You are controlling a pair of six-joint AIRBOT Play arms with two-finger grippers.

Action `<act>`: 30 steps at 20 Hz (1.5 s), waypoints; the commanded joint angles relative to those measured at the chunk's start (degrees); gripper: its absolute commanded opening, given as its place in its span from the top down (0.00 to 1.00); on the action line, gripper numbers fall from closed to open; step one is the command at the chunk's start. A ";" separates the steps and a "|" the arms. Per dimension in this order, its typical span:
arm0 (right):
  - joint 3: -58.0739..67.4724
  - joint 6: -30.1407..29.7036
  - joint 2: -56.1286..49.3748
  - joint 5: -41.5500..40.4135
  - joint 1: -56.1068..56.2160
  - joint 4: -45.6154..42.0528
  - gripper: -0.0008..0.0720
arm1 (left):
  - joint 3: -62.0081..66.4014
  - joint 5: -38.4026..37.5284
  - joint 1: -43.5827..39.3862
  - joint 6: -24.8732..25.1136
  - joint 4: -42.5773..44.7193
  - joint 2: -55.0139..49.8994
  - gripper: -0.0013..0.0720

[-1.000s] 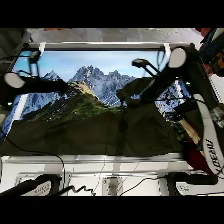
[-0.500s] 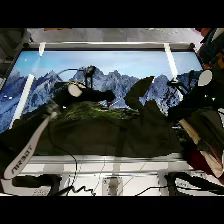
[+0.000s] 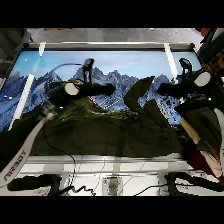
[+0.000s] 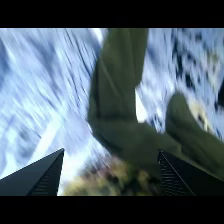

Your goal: Fold the clothes and pants, and hang the long-sleeved shirts on hangers.

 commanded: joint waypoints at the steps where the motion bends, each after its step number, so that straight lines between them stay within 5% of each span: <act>1: 0.07 3.76 -5.49 -11.41 5.03 3.37 0.13 | 0.07 0.24 3.37 1.29 3.48 5.77 0.08; 11: 27.65 9.92 -34.21 -5.90 12.96 3.96 0.14 | 0.07 0.24 4.63 1.29 4.22 10.93 0.08; 15: 32.28 10.03 -40.24 0.04 12.76 3.39 0.22 | 0.07 0.24 4.63 1.29 4.22 10.93 0.08; 18: 32.46 10.01 -40.87 -0.13 12.79 1.73 0.57 | 0.07 0.24 4.63 1.29 4.22 10.93 0.08; 20: 32.46 9.99 -40.87 -0.20 12.79 0.61 0.89 | 0.07 0.26 4.63 1.29 4.22 10.93 0.08; 22: 32.63 9.84 -40.63 0.39 12.79 1.33 0.95 | 0.07 0.26 4.63 1.29 4.22 10.93 0.08; 24: 35.34 6.93 -40.17 4.09 13.20 2.78 0.95 | 0.07 0.37 4.79 1.31 4.22 10.97 0.08; 30: 43.52 -16.44 -29.81 19.06 15.80 15.82 0.95 | 0.07 0.44 9.79 1.29 4.92 16.41 0.08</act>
